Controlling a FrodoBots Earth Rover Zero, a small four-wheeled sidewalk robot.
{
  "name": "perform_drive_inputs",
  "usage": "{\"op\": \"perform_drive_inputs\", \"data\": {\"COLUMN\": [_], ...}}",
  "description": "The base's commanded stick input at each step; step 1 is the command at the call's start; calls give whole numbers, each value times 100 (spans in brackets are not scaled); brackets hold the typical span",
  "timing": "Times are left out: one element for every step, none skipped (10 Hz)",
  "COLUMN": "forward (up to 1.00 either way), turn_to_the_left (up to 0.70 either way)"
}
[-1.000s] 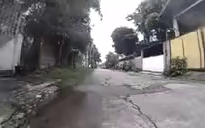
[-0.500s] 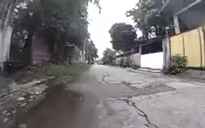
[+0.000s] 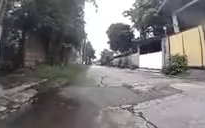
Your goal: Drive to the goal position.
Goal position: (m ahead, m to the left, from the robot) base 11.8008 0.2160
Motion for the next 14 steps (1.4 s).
{"op": "perform_drive_inputs", "data": {"forward": [70,70,70,70,70,70,70,70,70,70,70,70,70,70], "turn_to_the_left": [0,0,-20,-35,-35,-31,-10,0,0,0,0,0,0,0]}}
